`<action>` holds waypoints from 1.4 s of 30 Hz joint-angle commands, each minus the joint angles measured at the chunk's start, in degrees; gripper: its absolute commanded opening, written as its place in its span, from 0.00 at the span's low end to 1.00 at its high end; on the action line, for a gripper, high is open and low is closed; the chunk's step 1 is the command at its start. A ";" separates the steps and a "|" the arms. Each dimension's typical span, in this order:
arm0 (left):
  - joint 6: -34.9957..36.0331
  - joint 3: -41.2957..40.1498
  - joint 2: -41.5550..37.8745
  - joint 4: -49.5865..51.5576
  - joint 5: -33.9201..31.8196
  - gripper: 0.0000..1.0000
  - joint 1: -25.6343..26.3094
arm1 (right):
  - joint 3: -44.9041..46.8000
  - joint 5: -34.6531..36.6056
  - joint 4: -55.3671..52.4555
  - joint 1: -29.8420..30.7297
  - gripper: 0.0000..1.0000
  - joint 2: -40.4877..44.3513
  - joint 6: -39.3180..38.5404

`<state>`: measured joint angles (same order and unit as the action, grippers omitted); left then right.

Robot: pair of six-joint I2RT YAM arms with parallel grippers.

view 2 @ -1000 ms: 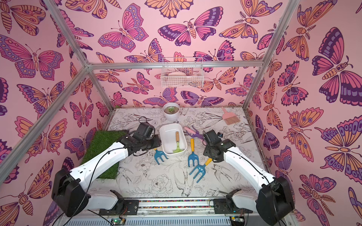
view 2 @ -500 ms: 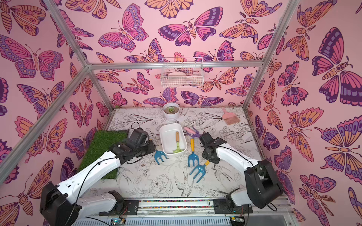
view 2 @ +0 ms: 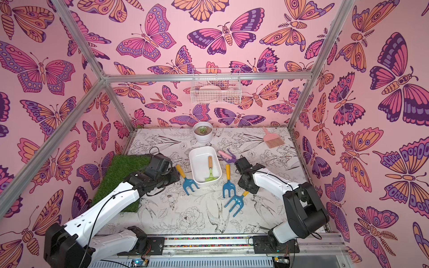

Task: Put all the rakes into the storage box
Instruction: Pick up the rake at the center of the board.

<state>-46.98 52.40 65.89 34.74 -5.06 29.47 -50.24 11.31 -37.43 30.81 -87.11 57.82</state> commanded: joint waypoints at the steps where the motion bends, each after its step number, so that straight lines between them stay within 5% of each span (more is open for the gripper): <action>1: -0.04 -1.23 -0.41 0.77 0.62 0.54 -0.64 | 1.02 -0.01 0.88 -0.38 0.47 -1.27 0.96; 9: -0.83 -1.56 -0.57 0.72 1.19 0.54 -1.00 | 2.13 -0.36 2.17 -0.73 0.45 -2.50 0.54; 22: -0.93 -1.62 -0.24 0.61 2.86 0.53 -1.00 | 5.05 -0.88 3.21 -1.53 0.29 -3.31 -2.48; 31: 2.20 1.13 0.41 0.55 4.10 0.50 -1.00 | 5.70 2.53 -1.42 -1.84 0.13 8.07 -7.14; 37: 6.38 4.21 2.69 -4.33 12.32 0.52 -1.00 | 1.60 -0.59 -4.25 -3.92 0.00 14.32 -15.46; 42: 6.77 5.22 4.61 -14.98 25.42 0.53 -1.00 | -3.26 -14.22 -3.30 -6.95 0.00 17.20 -23.25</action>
<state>-42.02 56.42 69.41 27.68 10.52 28.77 -50.19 6.50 -40.25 25.28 -71.90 41.43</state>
